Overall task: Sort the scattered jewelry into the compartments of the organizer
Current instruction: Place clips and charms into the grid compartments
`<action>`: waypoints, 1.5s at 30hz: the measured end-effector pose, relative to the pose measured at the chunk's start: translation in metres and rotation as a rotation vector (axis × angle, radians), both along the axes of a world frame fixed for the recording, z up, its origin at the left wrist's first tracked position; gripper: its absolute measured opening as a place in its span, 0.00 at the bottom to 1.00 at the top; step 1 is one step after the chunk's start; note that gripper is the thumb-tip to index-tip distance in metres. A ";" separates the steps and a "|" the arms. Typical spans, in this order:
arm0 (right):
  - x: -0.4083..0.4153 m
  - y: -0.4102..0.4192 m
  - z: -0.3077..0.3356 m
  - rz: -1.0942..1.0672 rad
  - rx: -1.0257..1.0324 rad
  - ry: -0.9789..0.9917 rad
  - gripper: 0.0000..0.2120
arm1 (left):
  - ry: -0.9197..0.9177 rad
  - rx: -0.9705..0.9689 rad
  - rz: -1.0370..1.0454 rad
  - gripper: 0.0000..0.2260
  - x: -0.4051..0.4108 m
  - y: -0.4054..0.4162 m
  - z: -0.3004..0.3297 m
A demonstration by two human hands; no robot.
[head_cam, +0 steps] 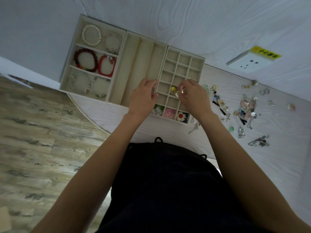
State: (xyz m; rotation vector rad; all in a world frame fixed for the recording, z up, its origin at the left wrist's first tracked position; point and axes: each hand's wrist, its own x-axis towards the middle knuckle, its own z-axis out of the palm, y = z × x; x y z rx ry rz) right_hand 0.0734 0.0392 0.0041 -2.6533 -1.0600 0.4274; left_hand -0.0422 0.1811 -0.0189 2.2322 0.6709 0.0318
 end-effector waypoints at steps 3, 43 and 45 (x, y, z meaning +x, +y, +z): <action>-0.002 -0.002 -0.001 0.006 0.055 0.037 0.04 | -0.006 0.003 -0.002 0.18 0.000 0.000 -0.001; 0.013 0.018 0.014 0.050 -0.135 0.072 0.09 | -0.029 -0.011 0.009 0.18 -0.002 0.000 0.002; 0.009 0.012 0.011 0.008 -0.098 0.071 0.10 | -0.024 -0.010 0.009 0.18 -0.001 -0.001 0.002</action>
